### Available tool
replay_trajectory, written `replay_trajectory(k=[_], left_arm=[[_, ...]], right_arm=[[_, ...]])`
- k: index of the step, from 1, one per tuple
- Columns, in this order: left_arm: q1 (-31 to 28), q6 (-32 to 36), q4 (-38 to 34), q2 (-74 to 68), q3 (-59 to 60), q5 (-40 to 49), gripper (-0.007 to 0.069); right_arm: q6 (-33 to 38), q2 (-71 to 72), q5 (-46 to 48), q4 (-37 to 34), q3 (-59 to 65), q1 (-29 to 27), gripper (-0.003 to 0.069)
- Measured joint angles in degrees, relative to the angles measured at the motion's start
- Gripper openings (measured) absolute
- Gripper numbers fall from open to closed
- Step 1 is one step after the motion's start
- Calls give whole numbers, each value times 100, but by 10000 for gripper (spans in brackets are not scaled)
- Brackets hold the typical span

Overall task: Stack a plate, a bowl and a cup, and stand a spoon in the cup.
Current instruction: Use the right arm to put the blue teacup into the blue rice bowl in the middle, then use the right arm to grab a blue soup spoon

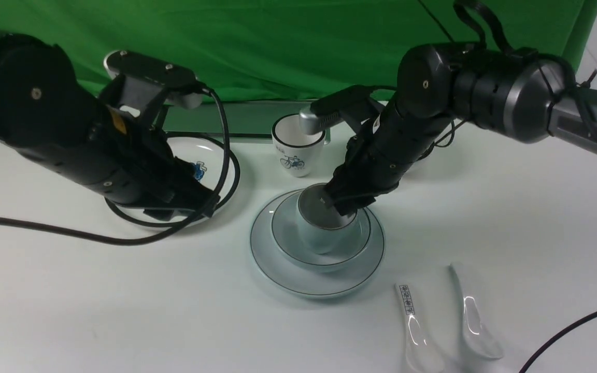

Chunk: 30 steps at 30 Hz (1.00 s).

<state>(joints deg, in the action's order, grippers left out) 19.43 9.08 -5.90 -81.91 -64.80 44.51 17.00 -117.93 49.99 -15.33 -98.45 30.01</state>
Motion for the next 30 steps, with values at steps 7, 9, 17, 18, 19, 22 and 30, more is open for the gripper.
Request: replay_trajectory(k=[7,9,17,18,19,22,30], left_arm=[[0,0,8,0,0,0,160],[0,0,8,0,0,13,161],[0,0,8,0,0,116,169],[0,0,8,0,0,123,169],[0,0,8,0,0,123,169],[0,0,-4,0,0,123,169],[0,0,-7,0,0,45,169]], right_arm=[[-78,408,1627,858,-788,11,550],[-158,712,1779,1119,-653,11,556],[-508,2026,1233,1291,1905,-323,531],[-634,2124,940,1291,2283,-401,528],[-634,2142,940,1291,2355,-418,528],[-1200,2246,-308,1317,3365,-681,526],[-1821,1825,-2059,1329,3949,-782,525]])
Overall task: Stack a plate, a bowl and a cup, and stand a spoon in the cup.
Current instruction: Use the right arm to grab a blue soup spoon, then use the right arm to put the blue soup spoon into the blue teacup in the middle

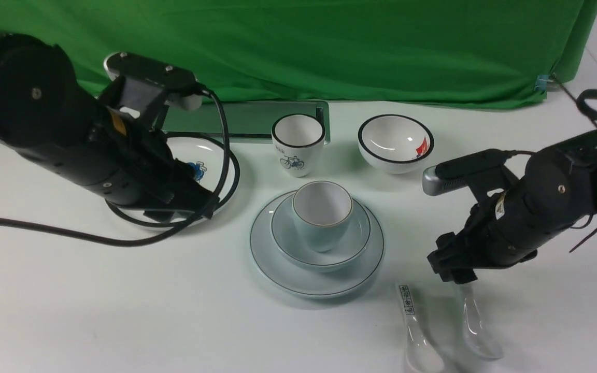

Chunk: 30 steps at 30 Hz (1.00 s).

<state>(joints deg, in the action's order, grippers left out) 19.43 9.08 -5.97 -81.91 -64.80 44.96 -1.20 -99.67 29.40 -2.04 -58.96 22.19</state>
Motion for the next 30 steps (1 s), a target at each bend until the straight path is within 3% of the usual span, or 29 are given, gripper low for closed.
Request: replay_trajectory(k=[7,10,12,15,22,30], left_arm=[[0,0,0,0,0,0,169],[0,0,0,0,0,-1,169],[0,0,0,0,0,-1,169],[0,0,5,0,0,-1,169],[0,0,14,0,0,-66,169],[0,-6,-2,448,338,-183,170]], right_arm=[[-144,-431,-142,-17,0,0,523],[-196,-431,-106,-34,-5,0,486],[-198,-438,-12,-44,-42,0,395],[5,-462,357,-74,-212,0,170],[822,-18,564,-799,-902,17,176],[1436,915,-1020,-1246,-1258,591,176]])
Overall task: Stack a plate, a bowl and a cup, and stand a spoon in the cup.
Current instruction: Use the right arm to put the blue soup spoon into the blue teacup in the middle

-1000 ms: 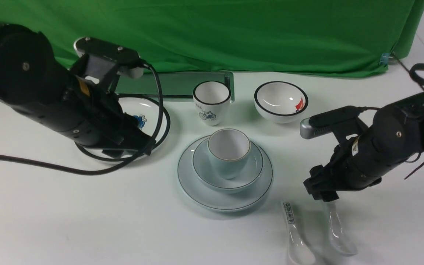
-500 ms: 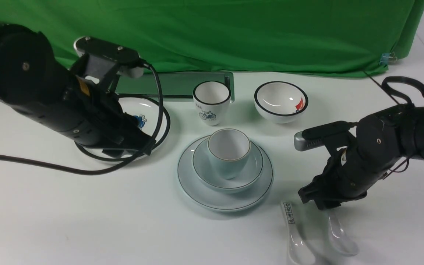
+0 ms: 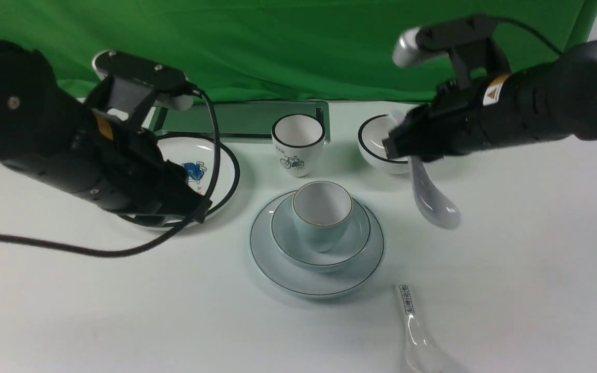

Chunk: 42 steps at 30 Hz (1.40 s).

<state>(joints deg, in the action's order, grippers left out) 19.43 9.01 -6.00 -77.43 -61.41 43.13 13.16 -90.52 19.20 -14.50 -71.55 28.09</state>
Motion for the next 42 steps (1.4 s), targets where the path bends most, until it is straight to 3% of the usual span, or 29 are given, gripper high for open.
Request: replay_trajectory(k=[5,10,15,31,42], left_arm=[[0,-164,0,1123,974,-945,173],[0,-187,0,1929,1790,-1884,177],[0,-220,0,2202,2079,-2118,181],[0,-248,0,2215,2126,-2558,188],[0,-331,-20,2347,2126,-2252,180]], right_arm=[[375,-28,-1734,-10,48,698,176],[598,-455,-3549,-4,235,1058,176],[604,-1038,-4263,-4,281,1078,176],[433,-1636,-3937,-9,287,1078,176],[433,-1439,-3159,-11,292,1078,265]])
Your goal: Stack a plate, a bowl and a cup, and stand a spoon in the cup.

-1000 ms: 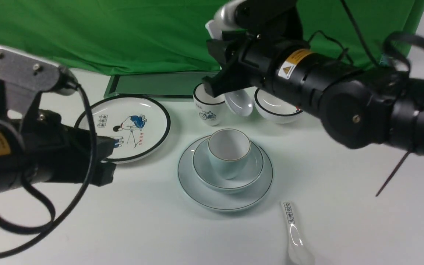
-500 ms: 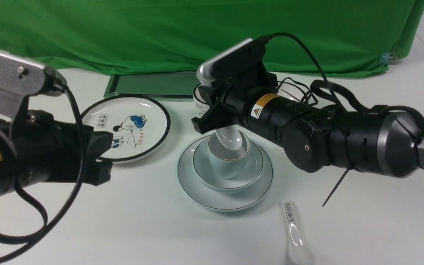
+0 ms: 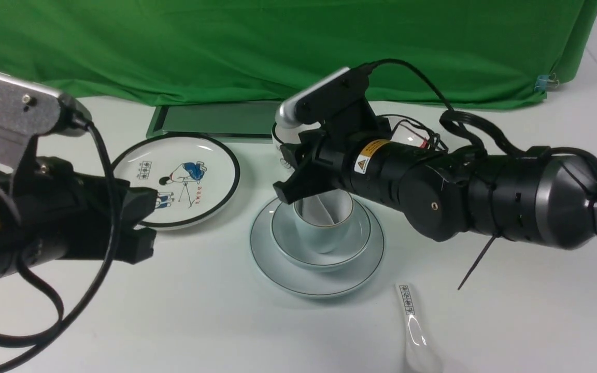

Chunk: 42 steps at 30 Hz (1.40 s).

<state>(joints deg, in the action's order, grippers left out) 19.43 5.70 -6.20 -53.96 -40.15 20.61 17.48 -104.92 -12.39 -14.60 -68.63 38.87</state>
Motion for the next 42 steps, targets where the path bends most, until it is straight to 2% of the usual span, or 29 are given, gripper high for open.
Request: replay_trajectory(k=[3,8,11,19,24,33,42], left_arm=[[0,-35,-5,174,0,248,148],[0,-73,19,1092,105,798,-6],[0,-73,50,1721,369,827,-34],[0,-73,60,3796,1411,972,-37],[0,-73,153,4535,1544,1151,-38],[0,-73,189,4725,1544,1348,-36],[0,-73,189,4725,1544,1348,-36]], right_arm=[[32,333,335,0,-1,0,232],[187,1593,1358,-6,-1,0,68],[200,2163,1638,-1,95,0,14],[326,4395,1239,-1,1762,0,10],[338,5834,854,-1,2877,0,15],[344,7424,768,-1,3845,0,37],[344,7623,736,-1,3988,0,55]])
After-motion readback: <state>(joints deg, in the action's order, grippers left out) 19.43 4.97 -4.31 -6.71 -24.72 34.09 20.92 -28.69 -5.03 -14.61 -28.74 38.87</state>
